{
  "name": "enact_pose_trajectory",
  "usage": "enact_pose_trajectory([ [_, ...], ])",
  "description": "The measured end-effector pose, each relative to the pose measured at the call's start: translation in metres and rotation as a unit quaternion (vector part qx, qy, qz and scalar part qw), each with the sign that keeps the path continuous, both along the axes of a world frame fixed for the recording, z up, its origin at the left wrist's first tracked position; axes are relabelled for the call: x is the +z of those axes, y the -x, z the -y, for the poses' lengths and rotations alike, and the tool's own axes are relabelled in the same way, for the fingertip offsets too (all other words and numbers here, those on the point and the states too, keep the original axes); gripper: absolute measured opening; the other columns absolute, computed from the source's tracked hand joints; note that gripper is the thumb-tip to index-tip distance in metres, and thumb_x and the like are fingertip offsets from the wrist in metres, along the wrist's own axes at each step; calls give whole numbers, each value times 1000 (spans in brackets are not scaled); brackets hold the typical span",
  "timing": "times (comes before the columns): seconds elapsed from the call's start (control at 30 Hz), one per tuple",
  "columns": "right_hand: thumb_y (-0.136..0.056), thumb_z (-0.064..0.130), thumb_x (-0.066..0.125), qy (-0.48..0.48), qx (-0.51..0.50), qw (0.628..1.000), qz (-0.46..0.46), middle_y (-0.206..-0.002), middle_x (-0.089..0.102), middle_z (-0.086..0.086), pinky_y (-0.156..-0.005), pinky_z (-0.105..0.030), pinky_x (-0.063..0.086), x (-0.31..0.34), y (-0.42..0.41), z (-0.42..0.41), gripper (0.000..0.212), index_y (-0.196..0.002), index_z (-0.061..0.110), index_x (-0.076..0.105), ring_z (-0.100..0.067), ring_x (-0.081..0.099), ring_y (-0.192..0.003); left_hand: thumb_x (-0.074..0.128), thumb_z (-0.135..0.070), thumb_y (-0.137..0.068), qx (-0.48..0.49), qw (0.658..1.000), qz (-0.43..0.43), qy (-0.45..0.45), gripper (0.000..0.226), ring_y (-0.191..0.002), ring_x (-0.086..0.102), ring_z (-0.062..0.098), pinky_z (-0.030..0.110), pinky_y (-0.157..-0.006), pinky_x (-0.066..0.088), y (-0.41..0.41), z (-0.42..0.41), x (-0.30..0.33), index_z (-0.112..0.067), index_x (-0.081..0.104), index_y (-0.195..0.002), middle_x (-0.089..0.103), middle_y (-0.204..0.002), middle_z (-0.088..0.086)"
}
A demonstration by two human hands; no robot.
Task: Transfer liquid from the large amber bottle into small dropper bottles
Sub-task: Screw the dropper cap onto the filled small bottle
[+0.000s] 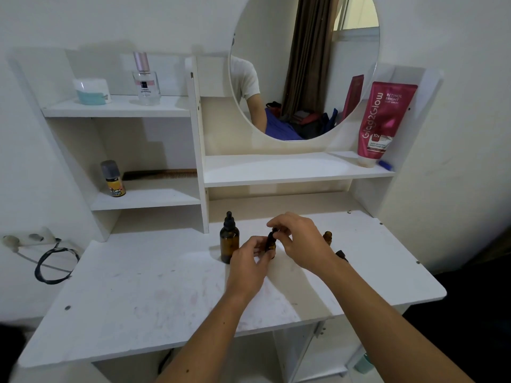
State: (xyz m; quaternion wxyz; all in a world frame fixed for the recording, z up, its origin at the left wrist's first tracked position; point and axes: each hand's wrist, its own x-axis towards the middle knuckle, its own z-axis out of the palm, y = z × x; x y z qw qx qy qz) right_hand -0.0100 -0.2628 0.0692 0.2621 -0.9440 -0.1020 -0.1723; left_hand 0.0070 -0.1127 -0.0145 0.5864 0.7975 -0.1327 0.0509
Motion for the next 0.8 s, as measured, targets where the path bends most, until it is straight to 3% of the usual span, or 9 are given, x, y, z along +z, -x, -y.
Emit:
enact_pose_trajectory([
  [0.23,-97,9,70,-33,-13,999,-25,-104,72,1,-85,-18,50,-8,-4,4,18,-113,16,75,-11,67,-88,74,-20,-93,-3,1000,2,8,25,-103,66,-2,14,-90,51,-1,-1,0,-32,67,-113,71,-104,-22],
  [0.43,-87,35,82,-79,-35,995,-53,-88,73,7,-79,-20,55,-11,-3,4,26,-107,20,76,-7,69,-81,71,-17,-95,-11,1000,12,9,22,-99,67,-2,16,-88,54,-1,-1,-2,-28,68,-114,72,-102,-19],
  [0.63,-92,17,76,-54,-7,998,-39,-105,71,7,-82,-17,53,-14,-2,5,24,-116,20,75,-4,69,-82,72,-19,-94,-8,1000,5,3,25,-101,65,-6,12,-85,50,-1,0,0,-35,65,-113,70,-103,-23],
  [0.8,-88,32,81,-51,-41,997,-41,-96,72,5,-83,-24,56,-9,-5,3,23,-105,18,77,-9,69,-83,71,-18,-94,-7,1000,6,3,22,-100,66,-2,18,-89,54,-1,-1,-1,-27,68,-114,72,-103,-19],
])
